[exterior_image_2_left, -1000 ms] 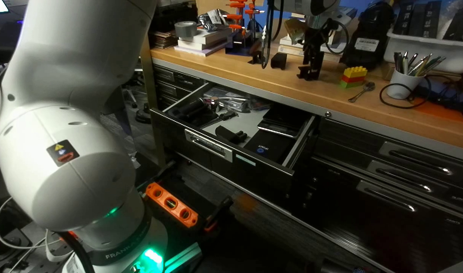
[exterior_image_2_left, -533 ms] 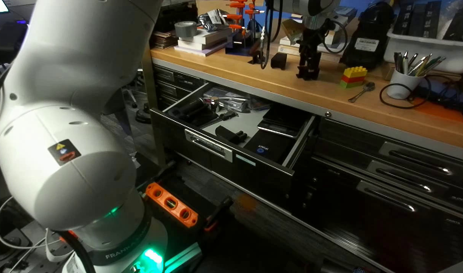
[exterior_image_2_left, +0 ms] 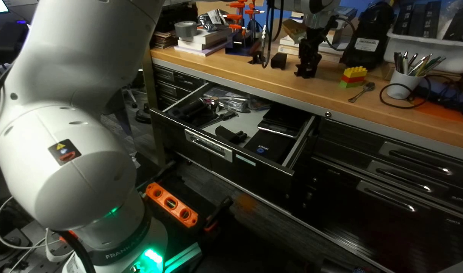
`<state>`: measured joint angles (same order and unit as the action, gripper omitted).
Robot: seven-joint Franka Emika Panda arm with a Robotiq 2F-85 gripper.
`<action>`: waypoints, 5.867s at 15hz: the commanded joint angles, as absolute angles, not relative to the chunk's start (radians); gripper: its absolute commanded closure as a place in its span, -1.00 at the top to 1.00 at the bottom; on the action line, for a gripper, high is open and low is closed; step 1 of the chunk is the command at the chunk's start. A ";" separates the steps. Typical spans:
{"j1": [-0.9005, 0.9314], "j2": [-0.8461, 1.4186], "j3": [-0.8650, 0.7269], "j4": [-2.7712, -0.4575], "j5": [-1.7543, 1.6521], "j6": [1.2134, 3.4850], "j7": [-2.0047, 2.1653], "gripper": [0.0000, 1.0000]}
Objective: Pick up all the black objects and put them in the open drawer and close it
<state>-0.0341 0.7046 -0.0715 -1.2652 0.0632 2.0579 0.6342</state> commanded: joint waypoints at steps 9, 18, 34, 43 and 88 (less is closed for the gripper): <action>-0.021 0.447 -0.052 -1.582 0.060 1.925 0.294 -0.72; 0.013 0.180 -0.008 -2.039 0.083 2.205 0.227 -0.73; 0.083 0.250 0.046 -2.346 0.068 2.675 0.253 -0.73; 0.075 0.382 0.007 -2.189 0.064 2.657 0.239 -0.73; 0.027 0.449 0.046 -1.574 -0.022 2.247 -0.136 1.00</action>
